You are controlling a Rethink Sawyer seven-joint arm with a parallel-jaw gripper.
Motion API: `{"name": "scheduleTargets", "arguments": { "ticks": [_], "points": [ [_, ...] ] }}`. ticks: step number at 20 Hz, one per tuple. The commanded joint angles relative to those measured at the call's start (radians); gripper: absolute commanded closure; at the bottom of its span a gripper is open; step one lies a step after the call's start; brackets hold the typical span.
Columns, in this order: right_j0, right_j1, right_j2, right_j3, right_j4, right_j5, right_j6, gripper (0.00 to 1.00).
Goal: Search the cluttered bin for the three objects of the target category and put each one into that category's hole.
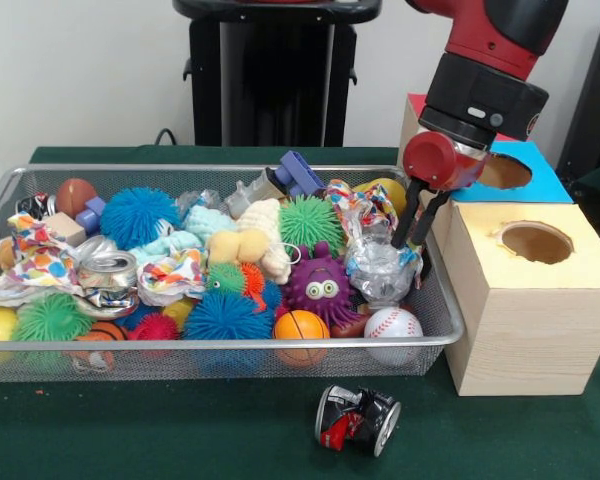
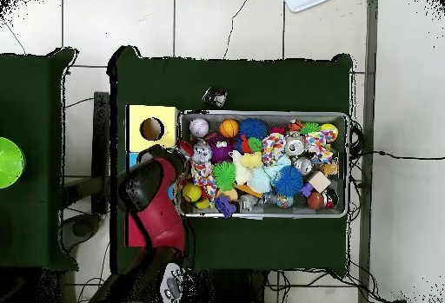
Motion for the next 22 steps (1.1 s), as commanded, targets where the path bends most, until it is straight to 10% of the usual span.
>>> {"name": "scheduleTargets", "arguments": {
  "ticks": [1,22],
  "points": [
    [-0.040,0.104,0.128,0.027,-0.014,0.118,0.145,0.00],
    [-0.089,0.154,0.125,0.012,-0.161,0.073,0.206,0.00]
  ]
}}
